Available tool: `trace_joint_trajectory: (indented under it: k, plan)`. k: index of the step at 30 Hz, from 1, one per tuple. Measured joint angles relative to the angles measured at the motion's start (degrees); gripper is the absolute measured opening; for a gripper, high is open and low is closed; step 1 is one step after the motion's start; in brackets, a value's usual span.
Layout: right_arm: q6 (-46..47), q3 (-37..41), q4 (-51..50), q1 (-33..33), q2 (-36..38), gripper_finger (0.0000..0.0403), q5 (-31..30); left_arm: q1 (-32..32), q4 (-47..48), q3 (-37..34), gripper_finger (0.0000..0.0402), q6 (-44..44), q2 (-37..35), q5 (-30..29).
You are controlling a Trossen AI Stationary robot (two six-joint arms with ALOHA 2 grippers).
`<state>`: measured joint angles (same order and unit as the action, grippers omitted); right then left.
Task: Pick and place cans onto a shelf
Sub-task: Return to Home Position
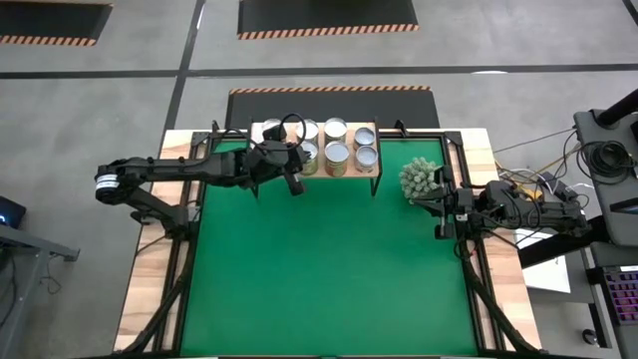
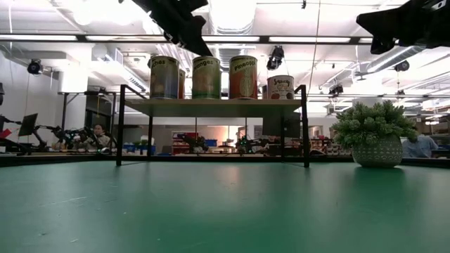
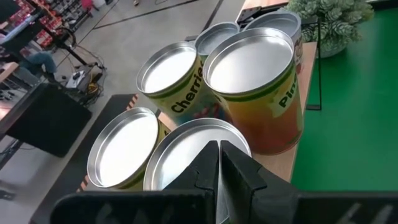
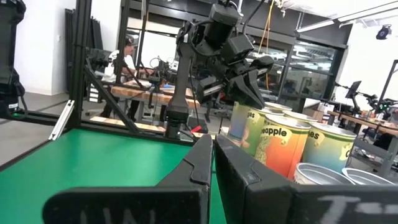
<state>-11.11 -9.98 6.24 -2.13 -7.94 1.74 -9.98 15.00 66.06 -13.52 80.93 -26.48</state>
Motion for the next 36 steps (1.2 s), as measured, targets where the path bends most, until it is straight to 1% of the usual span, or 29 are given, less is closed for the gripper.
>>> trace_joint_trajectory:
  k: [10,14,28,34,36]
  plan:
    - [0.0,0.0,0.0,0.0,0.0,0.0009,-0.3,0.1,0.0,0.0,0.0000,1.0,-0.1,0.2]
    - [-0.2,0.0,0.0,0.0,0.0,0.0009,-0.3,0.1,-0.4,0.0,0.0000,1.2,-0.1,1.6]
    - [-0.4,0.0,0.0,0.0,0.0,0.0009,-0.3,0.1,-1.9,-0.2,0.0000,2.0,-0.2,1.8]
    - [-0.4,0.0,0.0,0.0,0.0,0.0009,-0.3,0.1,-2.9,-0.2,0.0000,-0.2,-1.0,1.2]
    - [-0.3,0.0,0.0,0.0,0.0,0.0009,-0.3,0.2,-0.3,0.8,0.0000,-1.8,-1.6,-0.2]
